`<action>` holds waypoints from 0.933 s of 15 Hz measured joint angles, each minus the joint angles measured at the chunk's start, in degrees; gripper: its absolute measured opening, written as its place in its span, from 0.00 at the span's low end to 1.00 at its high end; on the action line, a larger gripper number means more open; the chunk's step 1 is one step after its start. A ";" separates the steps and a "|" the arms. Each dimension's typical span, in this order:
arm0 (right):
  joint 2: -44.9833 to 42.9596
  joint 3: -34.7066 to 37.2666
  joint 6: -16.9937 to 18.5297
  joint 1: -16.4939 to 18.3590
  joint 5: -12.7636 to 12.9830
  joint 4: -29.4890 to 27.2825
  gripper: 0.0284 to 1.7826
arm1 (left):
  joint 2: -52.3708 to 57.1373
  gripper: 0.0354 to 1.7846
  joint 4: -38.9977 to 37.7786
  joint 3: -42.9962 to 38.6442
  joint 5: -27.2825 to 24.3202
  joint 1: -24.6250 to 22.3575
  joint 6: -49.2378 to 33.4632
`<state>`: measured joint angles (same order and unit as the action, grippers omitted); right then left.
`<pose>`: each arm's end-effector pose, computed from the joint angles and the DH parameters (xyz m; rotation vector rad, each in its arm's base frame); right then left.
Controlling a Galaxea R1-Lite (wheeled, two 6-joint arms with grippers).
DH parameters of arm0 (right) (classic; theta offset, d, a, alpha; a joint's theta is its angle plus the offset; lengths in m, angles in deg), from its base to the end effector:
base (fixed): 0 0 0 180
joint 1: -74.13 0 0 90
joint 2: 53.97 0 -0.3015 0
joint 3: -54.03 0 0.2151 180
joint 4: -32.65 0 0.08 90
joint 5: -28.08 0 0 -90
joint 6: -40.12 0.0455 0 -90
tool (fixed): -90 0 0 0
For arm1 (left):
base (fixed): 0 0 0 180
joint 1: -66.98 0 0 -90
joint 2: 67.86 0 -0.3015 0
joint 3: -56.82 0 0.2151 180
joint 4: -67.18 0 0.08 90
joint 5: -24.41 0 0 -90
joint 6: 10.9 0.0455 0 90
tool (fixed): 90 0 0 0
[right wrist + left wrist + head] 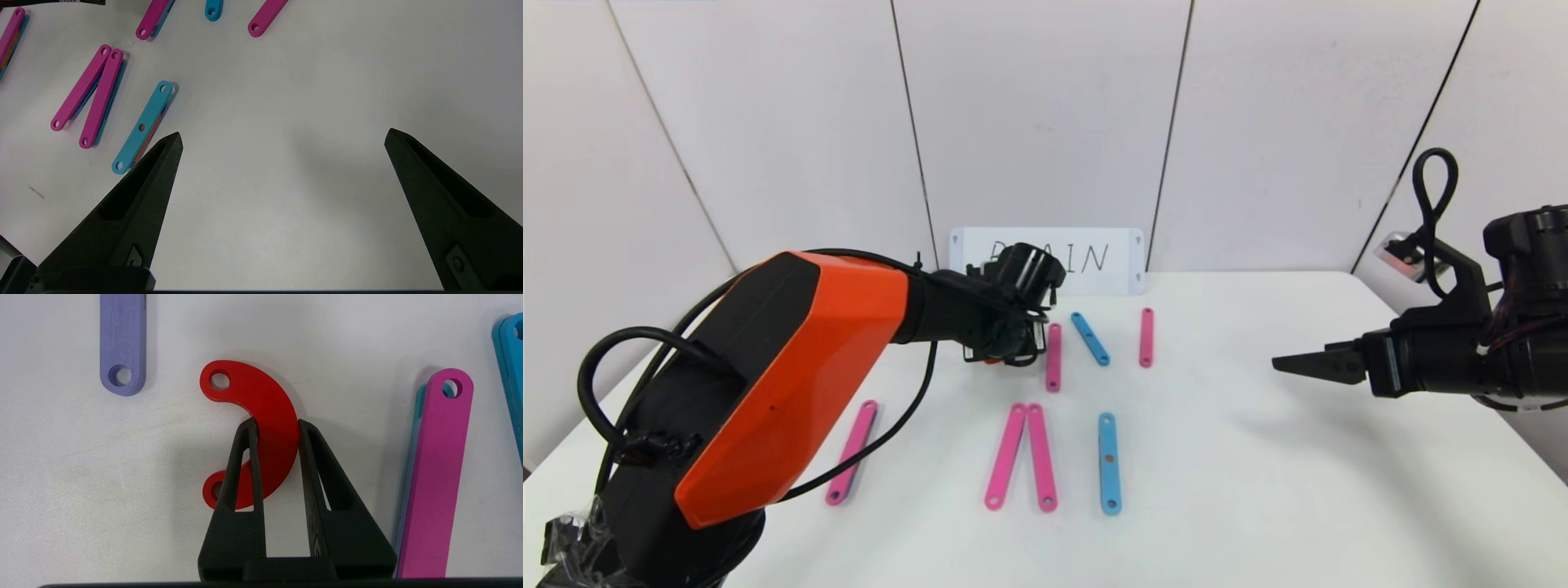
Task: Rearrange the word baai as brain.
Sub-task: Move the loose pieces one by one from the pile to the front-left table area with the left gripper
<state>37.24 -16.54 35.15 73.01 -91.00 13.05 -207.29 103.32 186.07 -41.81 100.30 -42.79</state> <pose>0.2986 0.0280 0.1482 0.0902 0.6660 0.5339 0.4486 -0.2729 0.0701 -0.1452 0.7227 0.0438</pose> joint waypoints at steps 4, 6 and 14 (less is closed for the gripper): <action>-0.09 0.00 0.01 0.00 0.06 0.00 0.97 | 0.00 0.15 0.04 -0.04 0.00 0.00 0.00; -0.12 -0.02 -0.02 0.00 0.06 0.00 0.97 | 0.02 0.15 0.09 -0.04 0.02 0.02 0.11; -0.12 -0.07 0.01 0.07 0.09 0.07 0.97 | 2.54 0.15 1.50 -1.16 3.11 0.67 1.61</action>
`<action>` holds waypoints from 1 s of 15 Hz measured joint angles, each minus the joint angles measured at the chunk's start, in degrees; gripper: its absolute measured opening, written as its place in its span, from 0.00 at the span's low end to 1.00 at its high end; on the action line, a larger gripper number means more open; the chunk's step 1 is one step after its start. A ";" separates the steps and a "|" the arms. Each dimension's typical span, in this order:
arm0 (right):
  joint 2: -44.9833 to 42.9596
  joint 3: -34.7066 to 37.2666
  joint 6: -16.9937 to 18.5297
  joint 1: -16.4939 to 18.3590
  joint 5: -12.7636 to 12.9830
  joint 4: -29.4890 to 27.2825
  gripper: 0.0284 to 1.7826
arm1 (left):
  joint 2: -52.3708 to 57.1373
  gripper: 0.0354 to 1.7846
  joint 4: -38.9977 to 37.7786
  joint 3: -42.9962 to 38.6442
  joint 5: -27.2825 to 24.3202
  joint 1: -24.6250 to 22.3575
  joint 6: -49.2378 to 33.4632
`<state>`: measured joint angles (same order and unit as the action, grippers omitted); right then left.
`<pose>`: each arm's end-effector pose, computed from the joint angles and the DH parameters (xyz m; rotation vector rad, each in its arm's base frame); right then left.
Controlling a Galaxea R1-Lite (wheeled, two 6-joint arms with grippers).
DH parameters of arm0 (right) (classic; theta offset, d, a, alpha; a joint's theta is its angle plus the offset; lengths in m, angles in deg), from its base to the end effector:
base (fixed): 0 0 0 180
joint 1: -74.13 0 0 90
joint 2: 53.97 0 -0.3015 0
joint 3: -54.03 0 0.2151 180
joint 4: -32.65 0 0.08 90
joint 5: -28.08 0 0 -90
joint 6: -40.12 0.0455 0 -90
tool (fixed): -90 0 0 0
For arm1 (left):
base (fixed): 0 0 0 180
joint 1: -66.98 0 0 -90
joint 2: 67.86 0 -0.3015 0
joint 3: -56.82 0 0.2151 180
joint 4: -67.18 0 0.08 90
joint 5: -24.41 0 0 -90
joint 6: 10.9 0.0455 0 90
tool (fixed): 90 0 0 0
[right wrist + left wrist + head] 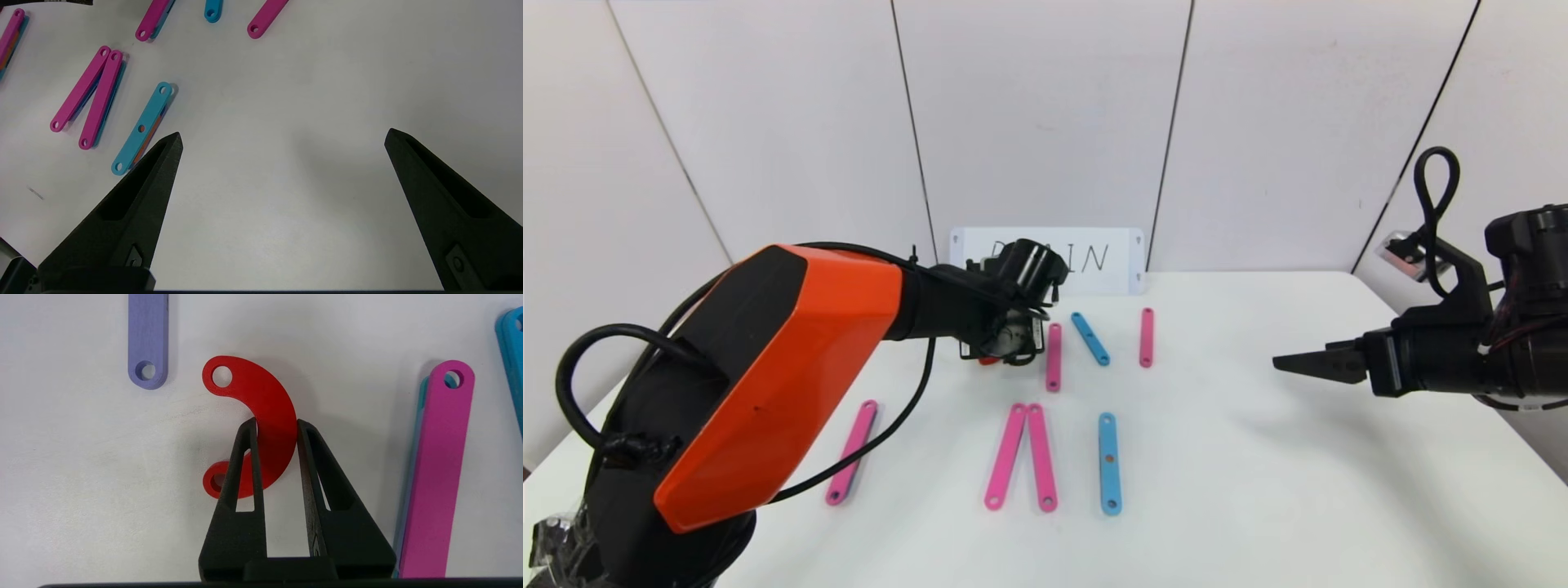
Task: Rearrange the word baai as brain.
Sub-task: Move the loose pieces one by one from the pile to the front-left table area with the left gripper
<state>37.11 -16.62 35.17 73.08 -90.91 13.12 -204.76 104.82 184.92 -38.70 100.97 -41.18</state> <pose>0.2986 0.0275 0.1494 0.0891 0.6614 0.5313 0.4392 -0.2713 0.0857 -0.0955 0.7006 0.0691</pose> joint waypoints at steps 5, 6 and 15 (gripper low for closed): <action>0.01 0.00 -0.01 0.01 0.00 0.00 0.97 | 7.35 0.00 -0.10 -8.33 -1.57 0.00 5.49; 0.04 0.00 -0.01 0.01 0.00 -0.02 0.97 | 9.08 0.00 -0.17 -10.59 -2.69 -0.04 6.83; 0.56 0.07 -0.11 -0.40 0.09 -0.07 0.97 | 18.21 0.00 -0.17 -20.38 -7.57 -1.35 10.28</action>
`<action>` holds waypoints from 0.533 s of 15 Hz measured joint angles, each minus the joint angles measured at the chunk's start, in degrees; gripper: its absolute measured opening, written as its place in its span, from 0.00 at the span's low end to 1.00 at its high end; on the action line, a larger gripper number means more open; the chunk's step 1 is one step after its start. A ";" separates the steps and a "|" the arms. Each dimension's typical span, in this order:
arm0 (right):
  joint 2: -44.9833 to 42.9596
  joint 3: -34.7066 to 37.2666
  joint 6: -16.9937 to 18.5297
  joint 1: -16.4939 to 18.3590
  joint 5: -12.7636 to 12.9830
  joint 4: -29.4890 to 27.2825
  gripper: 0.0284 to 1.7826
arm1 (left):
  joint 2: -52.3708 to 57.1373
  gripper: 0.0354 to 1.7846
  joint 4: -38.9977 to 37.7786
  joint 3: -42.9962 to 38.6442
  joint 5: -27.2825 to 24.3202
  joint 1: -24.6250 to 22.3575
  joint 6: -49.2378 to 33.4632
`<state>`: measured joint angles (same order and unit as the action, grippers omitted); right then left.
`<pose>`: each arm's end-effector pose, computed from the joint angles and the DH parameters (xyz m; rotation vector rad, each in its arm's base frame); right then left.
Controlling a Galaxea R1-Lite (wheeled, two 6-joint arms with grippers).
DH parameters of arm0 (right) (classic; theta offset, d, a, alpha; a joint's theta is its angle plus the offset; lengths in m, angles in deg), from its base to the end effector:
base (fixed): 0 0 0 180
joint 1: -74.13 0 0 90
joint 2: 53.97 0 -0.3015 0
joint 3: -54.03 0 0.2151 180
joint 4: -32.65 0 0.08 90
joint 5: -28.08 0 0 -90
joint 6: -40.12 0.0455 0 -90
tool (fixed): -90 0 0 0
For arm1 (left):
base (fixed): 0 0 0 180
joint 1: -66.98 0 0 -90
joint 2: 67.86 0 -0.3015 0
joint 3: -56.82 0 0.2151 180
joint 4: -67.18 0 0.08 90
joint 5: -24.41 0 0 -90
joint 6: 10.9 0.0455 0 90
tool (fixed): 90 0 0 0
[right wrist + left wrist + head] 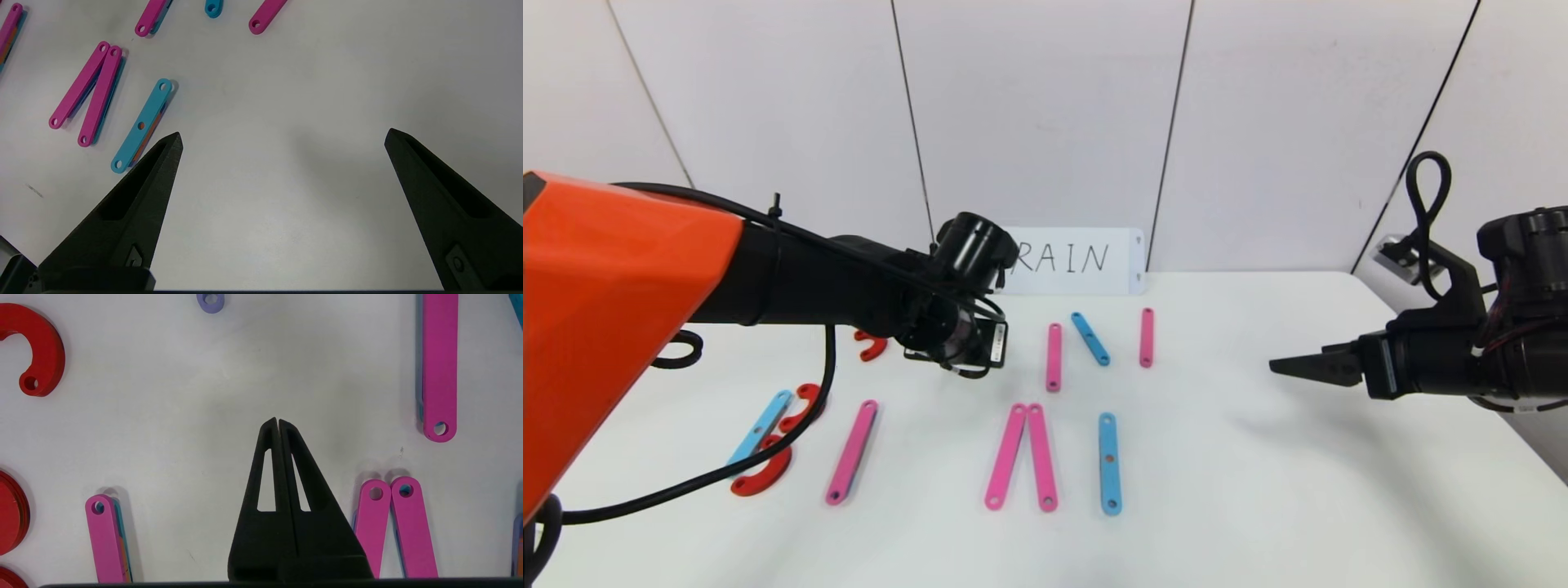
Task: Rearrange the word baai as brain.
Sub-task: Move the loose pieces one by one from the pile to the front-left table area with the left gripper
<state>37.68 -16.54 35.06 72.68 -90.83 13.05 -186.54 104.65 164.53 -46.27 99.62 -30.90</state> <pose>0.2996 0.0296 0.1459 0.0877 0.6738 0.5370 0.3765 -0.2233 0.1316 0.0404 0.7832 -0.0824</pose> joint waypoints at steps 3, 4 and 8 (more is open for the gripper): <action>0.00 -0.05 0.00 0.00 -0.01 0.00 0.97 | 0.09 0.00 -0.35 0.04 0.66 -0.96 -0.44; 0.00 -0.05 0.00 0.02 -0.01 0.00 0.97 | 0.11 0.01 -0.44 0.00 0.74 -1.61 -0.48; 0.00 0.01 0.00 0.05 -0.01 0.00 0.97 | 0.44 0.14 -0.48 0.09 0.71 -4.96 -0.39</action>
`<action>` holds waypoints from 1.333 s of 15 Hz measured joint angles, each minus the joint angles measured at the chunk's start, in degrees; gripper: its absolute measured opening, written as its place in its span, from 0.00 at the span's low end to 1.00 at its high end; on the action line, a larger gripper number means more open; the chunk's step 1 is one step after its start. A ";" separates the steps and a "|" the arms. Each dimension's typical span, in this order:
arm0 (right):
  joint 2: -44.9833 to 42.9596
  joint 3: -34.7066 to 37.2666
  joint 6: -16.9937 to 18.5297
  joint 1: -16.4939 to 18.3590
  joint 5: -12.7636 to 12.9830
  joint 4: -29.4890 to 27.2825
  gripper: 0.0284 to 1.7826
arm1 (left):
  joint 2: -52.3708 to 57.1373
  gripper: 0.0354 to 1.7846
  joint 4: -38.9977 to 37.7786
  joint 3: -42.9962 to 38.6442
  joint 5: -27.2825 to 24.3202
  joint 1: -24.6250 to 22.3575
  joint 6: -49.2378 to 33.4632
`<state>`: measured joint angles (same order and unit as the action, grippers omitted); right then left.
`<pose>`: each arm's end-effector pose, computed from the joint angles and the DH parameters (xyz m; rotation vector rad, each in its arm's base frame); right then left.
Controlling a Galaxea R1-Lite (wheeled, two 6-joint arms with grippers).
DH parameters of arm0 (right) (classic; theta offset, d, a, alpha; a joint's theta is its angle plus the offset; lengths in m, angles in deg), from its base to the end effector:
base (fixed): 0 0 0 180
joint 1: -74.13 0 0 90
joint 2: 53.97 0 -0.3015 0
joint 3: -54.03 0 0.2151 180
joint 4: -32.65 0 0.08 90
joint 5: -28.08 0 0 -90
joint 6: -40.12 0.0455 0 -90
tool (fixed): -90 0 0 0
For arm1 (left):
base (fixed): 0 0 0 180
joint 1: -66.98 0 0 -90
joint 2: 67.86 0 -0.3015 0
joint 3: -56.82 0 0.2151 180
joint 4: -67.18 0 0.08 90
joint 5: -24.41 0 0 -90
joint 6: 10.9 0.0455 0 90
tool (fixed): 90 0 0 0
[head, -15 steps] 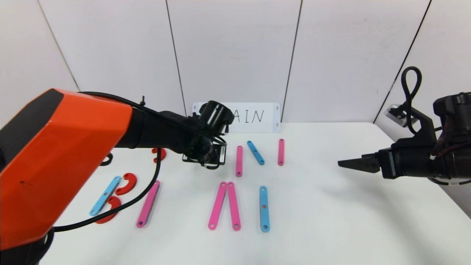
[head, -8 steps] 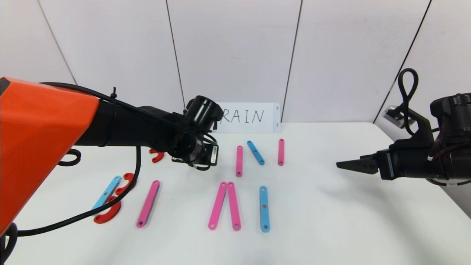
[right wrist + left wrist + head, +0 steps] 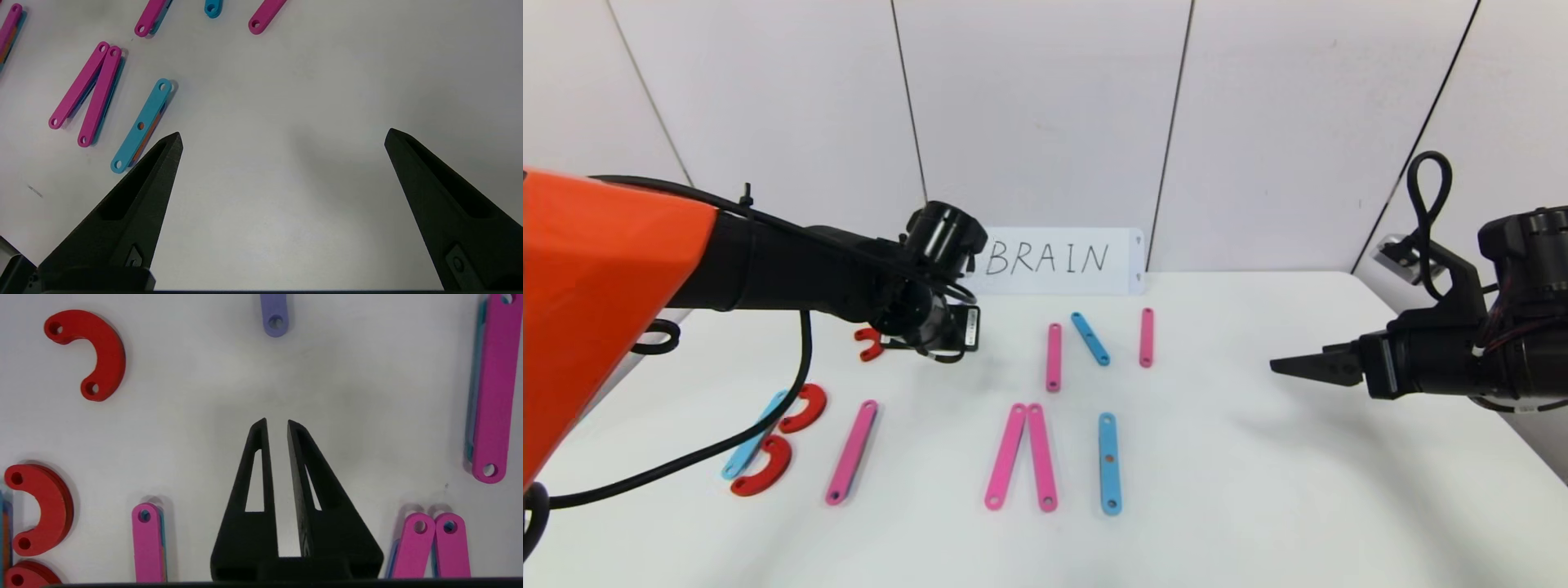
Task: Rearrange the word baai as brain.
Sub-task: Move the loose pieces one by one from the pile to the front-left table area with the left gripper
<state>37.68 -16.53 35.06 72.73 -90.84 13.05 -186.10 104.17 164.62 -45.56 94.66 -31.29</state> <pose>0.2996 0.0293 0.1459 0.0881 0.6739 0.5363 0.3944 -0.1893 0.1362 -0.0033 0.7641 0.0102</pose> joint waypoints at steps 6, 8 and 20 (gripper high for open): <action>0.02 0.00 0.00 -0.09 0.01 0.00 0.97 | -0.91 0.71 0.00 2.56 -0.09 -7.56 -0.49; 0.09 0.00 0.00 -0.09 0.00 0.00 0.97 | -3.00 0.86 0.48 5.11 -0.02 -10.07 -1.24; -0.24 0.27 0.02 -0.05 -0.07 0.10 0.97 | -12.85 0.95 5.05 13.51 -0.07 -13.43 -9.34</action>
<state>37.43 -16.26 35.08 72.68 -90.91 13.15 -198.95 109.22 178.13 -45.64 81.22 -40.63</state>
